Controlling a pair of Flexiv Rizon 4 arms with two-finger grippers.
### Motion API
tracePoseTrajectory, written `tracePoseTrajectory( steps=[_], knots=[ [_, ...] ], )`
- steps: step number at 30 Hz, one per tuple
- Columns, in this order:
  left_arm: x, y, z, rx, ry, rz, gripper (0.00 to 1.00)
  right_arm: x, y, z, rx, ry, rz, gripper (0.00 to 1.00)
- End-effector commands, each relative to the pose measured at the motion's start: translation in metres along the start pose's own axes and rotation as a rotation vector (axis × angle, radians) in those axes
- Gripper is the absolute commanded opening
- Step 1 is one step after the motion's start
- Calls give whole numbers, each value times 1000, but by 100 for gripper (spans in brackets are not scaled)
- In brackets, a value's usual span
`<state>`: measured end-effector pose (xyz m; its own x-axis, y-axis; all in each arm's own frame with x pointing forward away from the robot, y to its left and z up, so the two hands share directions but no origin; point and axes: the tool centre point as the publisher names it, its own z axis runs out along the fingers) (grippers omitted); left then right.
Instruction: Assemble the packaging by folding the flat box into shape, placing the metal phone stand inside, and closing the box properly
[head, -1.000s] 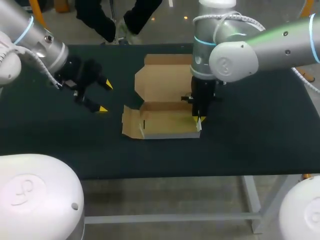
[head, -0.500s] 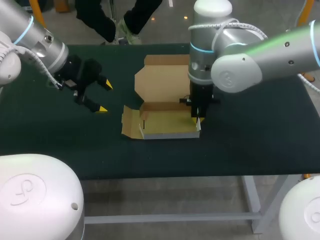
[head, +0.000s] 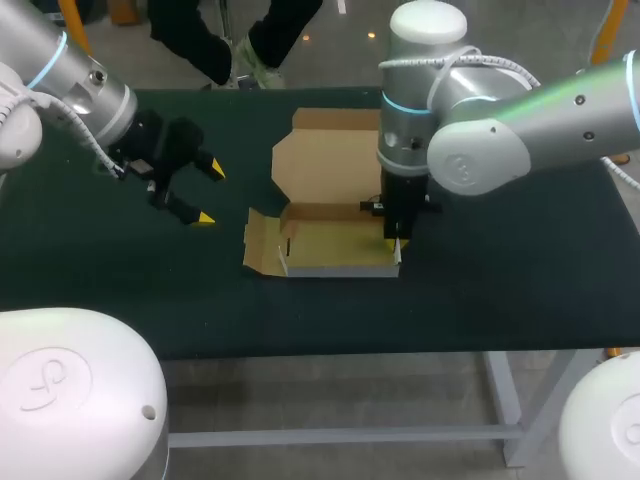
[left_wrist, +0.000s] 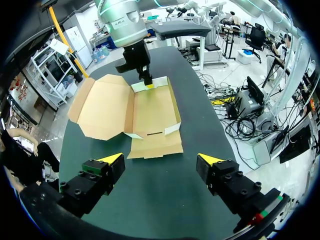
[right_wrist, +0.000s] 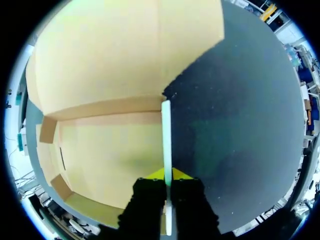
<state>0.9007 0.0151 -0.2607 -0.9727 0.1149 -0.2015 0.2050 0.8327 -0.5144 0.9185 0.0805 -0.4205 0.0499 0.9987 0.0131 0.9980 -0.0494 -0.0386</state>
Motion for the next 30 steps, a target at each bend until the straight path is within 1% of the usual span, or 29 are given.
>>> tracePoseTrajectory(
  steps=[1,6,10,13,17,21,30],
  knots=[
    [-1,0,-1,-5,5,-1,100,1,3,2,12,-15,-1,0],
    [-1,0,-1,-5,5,-1,100,-1,3,-1,19,-53,-1,0],
    [-1,0,-1,-5,5,-1,100,-4,6,-2,62,-105,11,0],
    [-1,0,-1,-5,5,-1,100,-7,7,-3,75,-128,29,0],
    [-1,0,-1,-5,5,-1,100,-9,8,-3,97,-180,48,0],
    [-1,0,-1,-5,5,-1,100,-12,10,-1,102,-227,71,0],
    [-1,0,-1,-5,5,-1,100,-19,6,0,90,-284,108,0]
  ],
)
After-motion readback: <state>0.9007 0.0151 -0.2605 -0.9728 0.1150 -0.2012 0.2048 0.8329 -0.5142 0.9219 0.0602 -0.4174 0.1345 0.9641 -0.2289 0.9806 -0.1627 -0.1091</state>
